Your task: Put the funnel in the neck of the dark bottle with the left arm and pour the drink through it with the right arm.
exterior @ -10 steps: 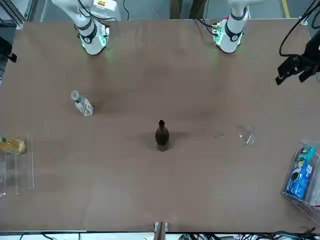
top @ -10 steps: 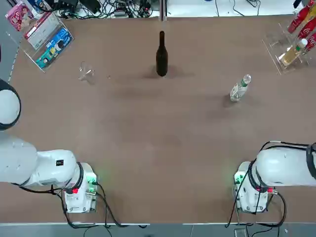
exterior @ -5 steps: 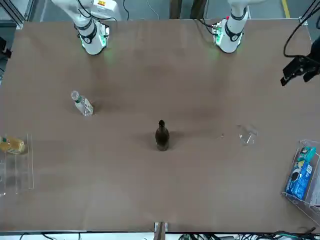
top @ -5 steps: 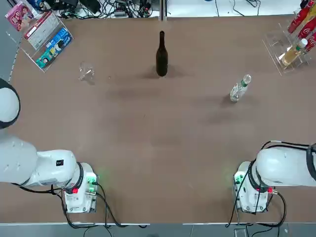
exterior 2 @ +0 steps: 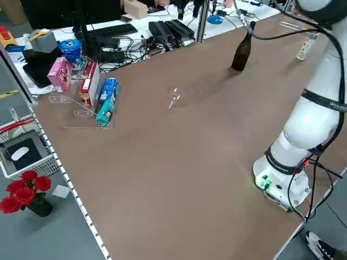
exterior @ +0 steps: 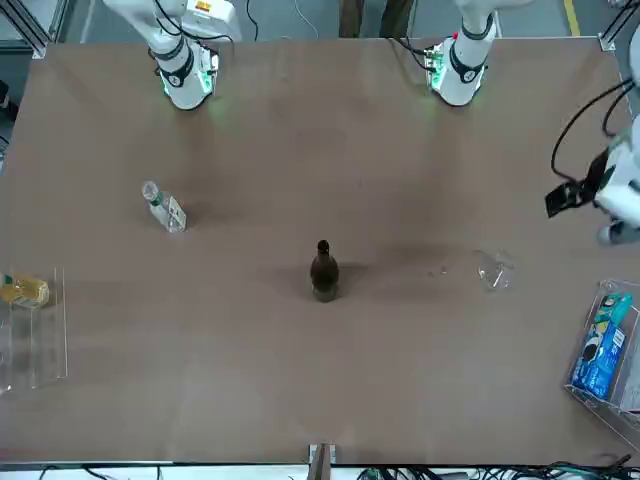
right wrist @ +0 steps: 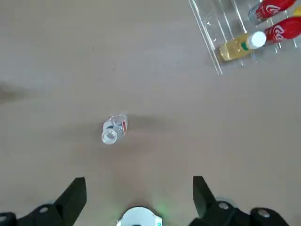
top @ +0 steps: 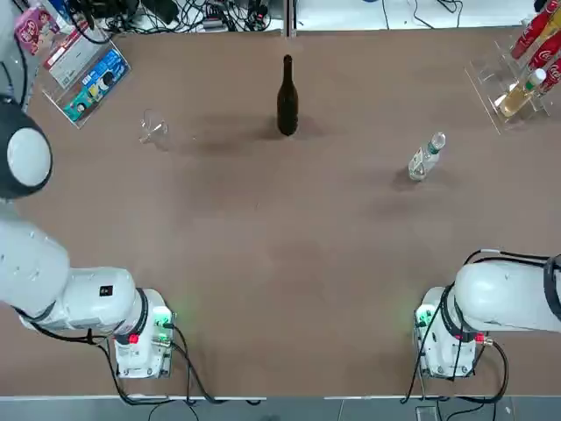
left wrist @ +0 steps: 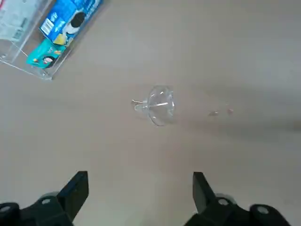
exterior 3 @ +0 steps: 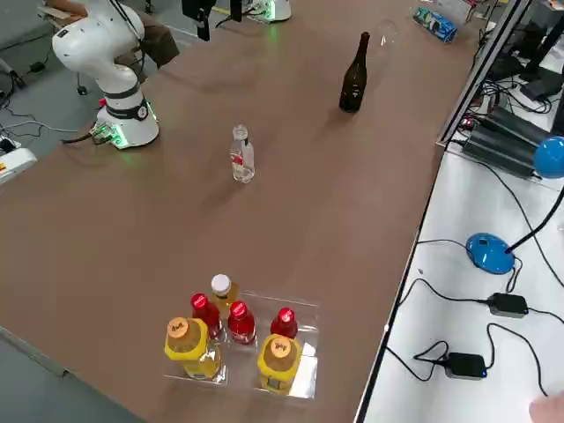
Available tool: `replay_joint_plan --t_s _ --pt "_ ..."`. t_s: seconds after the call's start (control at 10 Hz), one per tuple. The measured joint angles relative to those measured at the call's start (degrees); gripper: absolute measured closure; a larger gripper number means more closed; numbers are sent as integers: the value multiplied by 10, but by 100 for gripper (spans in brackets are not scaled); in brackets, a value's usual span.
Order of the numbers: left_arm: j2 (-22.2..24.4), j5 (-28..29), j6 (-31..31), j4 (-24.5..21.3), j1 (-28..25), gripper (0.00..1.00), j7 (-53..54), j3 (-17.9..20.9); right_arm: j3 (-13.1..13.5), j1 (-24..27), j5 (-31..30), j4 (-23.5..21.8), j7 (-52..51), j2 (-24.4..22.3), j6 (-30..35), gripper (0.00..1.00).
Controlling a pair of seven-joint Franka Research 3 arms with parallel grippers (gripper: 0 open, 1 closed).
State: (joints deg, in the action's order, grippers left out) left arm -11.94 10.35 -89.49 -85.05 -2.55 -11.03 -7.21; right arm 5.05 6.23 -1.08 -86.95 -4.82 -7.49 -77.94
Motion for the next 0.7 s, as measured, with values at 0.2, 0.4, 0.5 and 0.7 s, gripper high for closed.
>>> replay_joint_plan --t_s 0.2,0.4,0.5,0.7 --pt "-48 37 -67 -37 0 1 -16 0 1 0 0 -1 0 1 -19 0" --pt "-70 71 -156 -101 0 1 -65 0 -2 0 1 -1 0 2 -25 0" --pt "-82 93 -185 -128 2 1 -85 -2 -5 -2 6 -1 0 2 -25 0" --pt "-127 171 -204 -152 17 1 -145 -9 -12 -9 19 -5 0 2 -25 0"
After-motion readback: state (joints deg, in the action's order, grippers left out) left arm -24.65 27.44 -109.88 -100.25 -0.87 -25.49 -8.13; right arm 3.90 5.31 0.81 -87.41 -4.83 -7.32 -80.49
